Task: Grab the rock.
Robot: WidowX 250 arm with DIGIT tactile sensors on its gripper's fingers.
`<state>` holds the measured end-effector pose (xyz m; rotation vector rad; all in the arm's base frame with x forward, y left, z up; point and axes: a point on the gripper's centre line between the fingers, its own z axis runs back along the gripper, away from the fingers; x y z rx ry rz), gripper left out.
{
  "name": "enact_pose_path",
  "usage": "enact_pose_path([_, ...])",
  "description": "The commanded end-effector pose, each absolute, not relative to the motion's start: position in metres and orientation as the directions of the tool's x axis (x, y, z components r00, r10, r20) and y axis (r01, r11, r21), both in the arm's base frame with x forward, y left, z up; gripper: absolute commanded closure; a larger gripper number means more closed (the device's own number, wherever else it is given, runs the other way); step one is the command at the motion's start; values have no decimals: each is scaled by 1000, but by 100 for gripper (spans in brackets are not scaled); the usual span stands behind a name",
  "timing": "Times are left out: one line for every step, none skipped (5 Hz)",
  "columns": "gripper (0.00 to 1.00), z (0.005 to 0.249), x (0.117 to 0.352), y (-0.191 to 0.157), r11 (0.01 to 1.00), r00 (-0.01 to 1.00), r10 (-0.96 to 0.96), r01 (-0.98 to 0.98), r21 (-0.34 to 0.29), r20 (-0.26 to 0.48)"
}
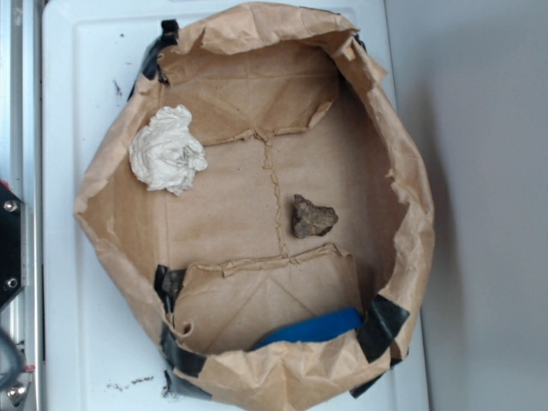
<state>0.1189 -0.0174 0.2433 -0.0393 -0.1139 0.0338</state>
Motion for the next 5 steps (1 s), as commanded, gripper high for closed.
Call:
enact_pose_path([0,243,119,-17,999,993,36,-32,-41,113])
enact_pose_path([0,241,169,-2,996,987,81,-74,-55,137])
enact_pose_path([0,236,218,6,993,979,117,-109,-55,169])
enact_pose_path([0,215,264,2,1000,980,-3,8,-25,199])
enact_pose_path([0,215,264,2,1000,980,-3,8,-25,199])
